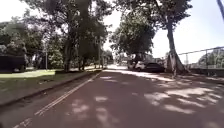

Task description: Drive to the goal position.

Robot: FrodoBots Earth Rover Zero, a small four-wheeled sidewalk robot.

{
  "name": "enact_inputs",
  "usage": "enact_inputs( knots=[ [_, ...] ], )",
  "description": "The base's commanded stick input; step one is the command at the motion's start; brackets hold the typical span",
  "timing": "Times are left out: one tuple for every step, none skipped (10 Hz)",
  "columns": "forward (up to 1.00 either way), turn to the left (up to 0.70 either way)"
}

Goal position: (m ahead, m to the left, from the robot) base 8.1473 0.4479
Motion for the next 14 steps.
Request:
enact_inputs(
  knots=[
    [0.7, 0.0],
    [0.7, 0.0],
    [0.7, 0.0],
    [0.7, 0.0],
    [0.7, 0.0],
    [0.7, 0.0],
    [0.7, 0.0],
    [0.7, 0.0],
    [0.7, 0.0],
    [0.7, 0.0],
    [0.7, 0.0],
    [0.7, 0.0],
    [0.7, 0.0],
    [0.7, 0.0]
  ],
)
